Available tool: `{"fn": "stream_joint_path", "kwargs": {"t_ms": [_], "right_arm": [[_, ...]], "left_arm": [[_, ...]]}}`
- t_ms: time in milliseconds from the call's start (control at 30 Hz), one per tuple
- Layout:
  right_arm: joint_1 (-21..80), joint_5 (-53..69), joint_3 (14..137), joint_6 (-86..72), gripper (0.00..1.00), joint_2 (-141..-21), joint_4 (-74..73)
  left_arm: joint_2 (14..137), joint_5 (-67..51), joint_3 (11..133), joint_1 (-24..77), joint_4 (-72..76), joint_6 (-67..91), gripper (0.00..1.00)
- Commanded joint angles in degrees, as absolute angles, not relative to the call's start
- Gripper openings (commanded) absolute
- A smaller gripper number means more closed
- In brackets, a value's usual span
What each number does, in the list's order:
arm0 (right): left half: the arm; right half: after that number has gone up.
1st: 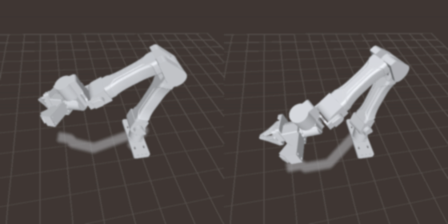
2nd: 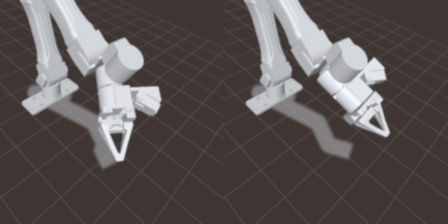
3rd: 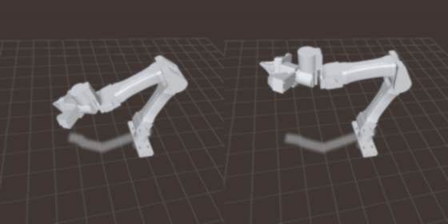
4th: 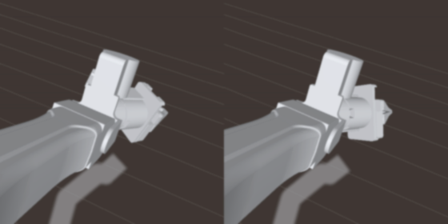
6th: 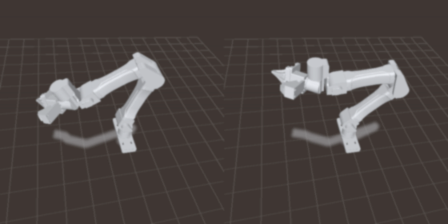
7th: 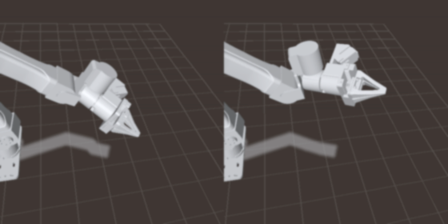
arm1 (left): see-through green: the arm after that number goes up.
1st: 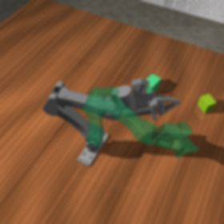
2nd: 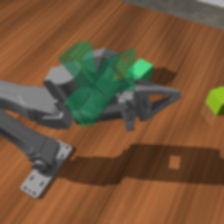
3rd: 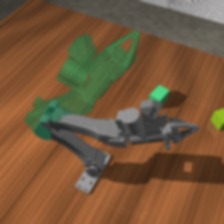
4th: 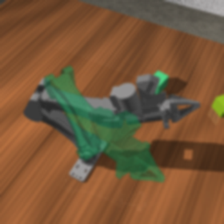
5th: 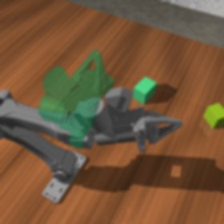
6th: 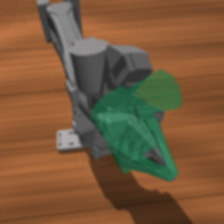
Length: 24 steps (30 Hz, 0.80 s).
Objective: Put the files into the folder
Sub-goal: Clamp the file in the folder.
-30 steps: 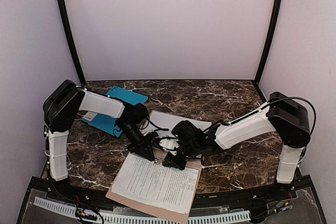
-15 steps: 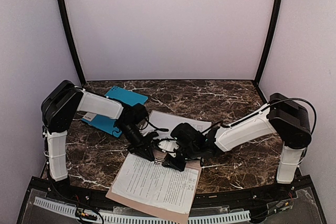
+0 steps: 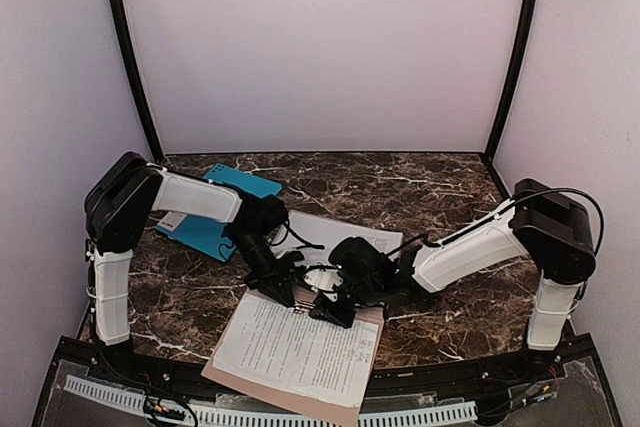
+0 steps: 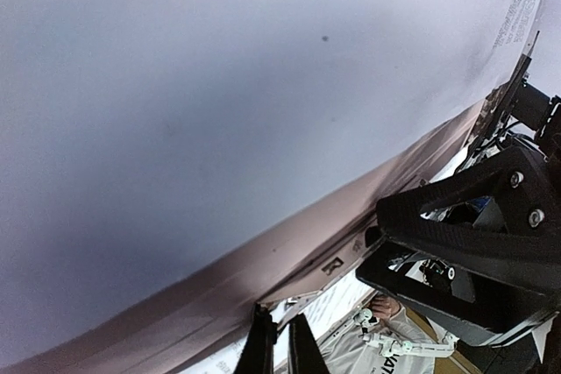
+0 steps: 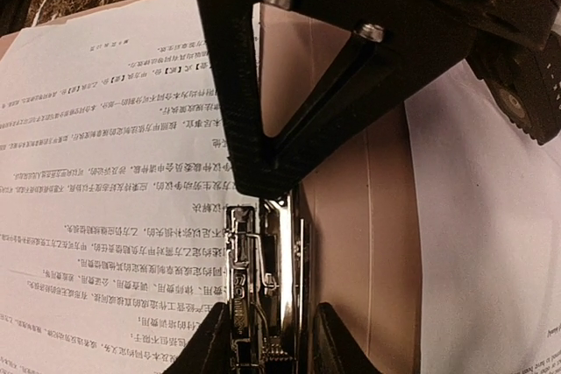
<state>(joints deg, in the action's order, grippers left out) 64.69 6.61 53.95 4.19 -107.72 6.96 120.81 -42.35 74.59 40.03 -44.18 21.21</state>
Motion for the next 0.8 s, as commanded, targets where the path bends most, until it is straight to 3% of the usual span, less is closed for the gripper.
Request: {"fn": "stream_joint_path", "kwargs": {"t_ms": [0, 767], "right_arm": [[64.7, 4.4, 51.9, 4.9, 0.29, -111.1, -0.3], [64.2, 4.6, 52.7, 4.0, 0.22, -112.6, -2.0]], "left_arm": [[134.2, -0.7, 68.9, 40.6, -47.4, 25.7, 0.01], [119.3, -8.5, 74.8, 40.4, -42.1, 23.9, 0.01]]}}
